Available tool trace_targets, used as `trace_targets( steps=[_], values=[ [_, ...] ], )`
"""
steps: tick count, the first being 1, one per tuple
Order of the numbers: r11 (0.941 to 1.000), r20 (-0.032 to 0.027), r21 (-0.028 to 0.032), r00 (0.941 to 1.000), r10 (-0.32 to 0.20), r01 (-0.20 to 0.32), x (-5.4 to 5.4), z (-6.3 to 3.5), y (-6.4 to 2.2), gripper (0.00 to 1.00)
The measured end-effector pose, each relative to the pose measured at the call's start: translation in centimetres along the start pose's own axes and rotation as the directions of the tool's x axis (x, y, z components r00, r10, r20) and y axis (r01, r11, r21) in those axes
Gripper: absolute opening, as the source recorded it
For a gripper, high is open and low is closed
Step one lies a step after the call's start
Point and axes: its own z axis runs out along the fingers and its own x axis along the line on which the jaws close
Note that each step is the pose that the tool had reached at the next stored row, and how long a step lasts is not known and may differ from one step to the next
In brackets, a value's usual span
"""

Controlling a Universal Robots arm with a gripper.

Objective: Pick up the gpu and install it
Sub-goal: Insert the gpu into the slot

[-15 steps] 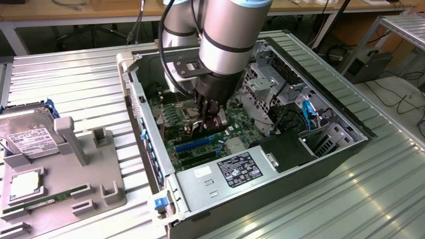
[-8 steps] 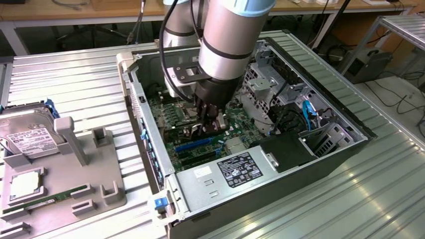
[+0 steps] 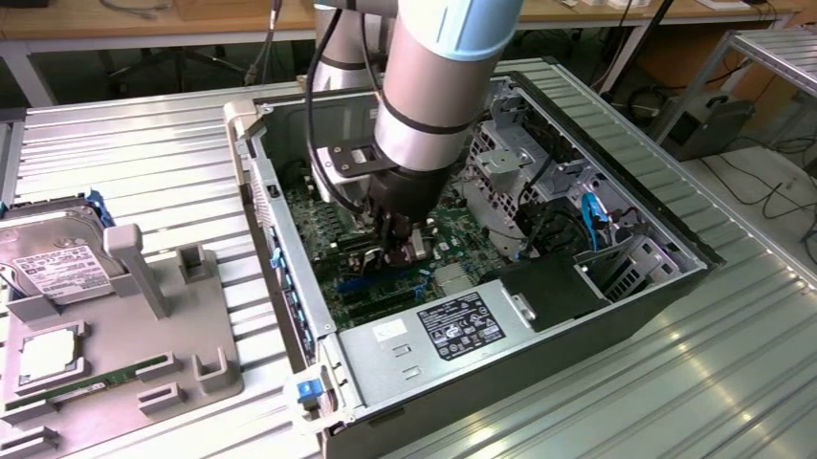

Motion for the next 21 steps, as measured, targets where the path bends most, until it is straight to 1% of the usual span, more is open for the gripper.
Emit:
trace_targets(
  steps=[2, 4, 5, 8, 14, 15, 16, 19, 20, 21],
  values=[
    [1.0, -0.0005, -0.0002, 1.0, 0.0, 0.0, 0.04, 0.49, 0.19, 0.26],
    [1.0, -0.0055, -0.0001, 1.0, 0.0, 0.0, 0.07, 0.96, 0.19, 0.26],
    [1.0, -0.006, -0.0003, 1.0, 0.0, 0.0, -0.01, 0.97, 0.19, 0.26],
    [1.0, -0.006, -0.0022, 1.0, 0.0, 0.0, -0.23, 0.99, 0.19, 0.26],
    [1.0, -0.0053, -0.0019, 1.0, 0.0, 0.0, -0.26, 1.02, 0.19, 0.27],
    [1.0, -0.0054, -0.002, 1.0, 0.0, 0.0, -0.26, 1.02, 0.19, 0.27],
    [1.0, -0.0057, -0.0021, 1.0, 0.0, 0.0, -0.26, 1.0, 0.2, 0.34],
    [1.0, -0.0062, -0.0023, 1.0, 0.0, 0.0, -0.27, 0.79, 0.2, 0.34],
    [1.0, -0.0061, -0.0023, 1.0, 0.0, 0.0, -0.28, 0.58, 0.21, 0.34],
    [1.0, -0.0057, -0.0022, 1.0, 0.0, 0.0, -0.32, 0.07, 0.22, 0.34]
  ],
)
